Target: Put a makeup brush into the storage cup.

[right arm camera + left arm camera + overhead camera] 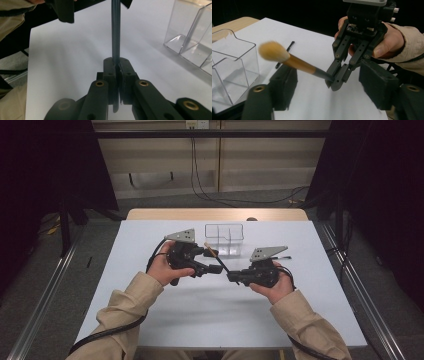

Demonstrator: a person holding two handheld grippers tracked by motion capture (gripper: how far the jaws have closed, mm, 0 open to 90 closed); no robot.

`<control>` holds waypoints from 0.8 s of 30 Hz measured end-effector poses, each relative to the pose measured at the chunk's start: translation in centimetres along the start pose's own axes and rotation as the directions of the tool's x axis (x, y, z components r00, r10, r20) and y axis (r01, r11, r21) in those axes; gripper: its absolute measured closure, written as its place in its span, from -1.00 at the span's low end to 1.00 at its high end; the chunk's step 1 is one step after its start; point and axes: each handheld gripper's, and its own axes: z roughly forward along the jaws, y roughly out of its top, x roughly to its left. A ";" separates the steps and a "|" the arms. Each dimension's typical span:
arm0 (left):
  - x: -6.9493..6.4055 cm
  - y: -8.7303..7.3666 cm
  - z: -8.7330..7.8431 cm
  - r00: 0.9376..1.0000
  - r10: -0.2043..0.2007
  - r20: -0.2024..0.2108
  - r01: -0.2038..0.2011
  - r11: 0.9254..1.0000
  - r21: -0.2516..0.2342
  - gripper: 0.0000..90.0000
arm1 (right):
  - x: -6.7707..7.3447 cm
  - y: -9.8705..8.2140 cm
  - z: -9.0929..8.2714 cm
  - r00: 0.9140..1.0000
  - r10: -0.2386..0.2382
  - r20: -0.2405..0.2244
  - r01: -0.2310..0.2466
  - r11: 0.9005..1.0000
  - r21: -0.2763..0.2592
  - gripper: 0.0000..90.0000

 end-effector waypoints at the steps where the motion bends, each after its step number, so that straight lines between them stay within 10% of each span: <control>1: 0.0 0.0 0.0 1.000 0.001 0.004 -0.001 1.000 -0.004 -0.13 | 0.0 0.1 0.0 1.000 0.002 0.003 -0.002 1.000 -0.006 0.90; 24: 0.1 -0.1 0.3 1.000 -0.029 -0.011 0.028 0.998 -0.063 0.70 | 0.8 1.1 0.6 1.000 0.011 0.017 -0.010 0.997 -0.082 0.90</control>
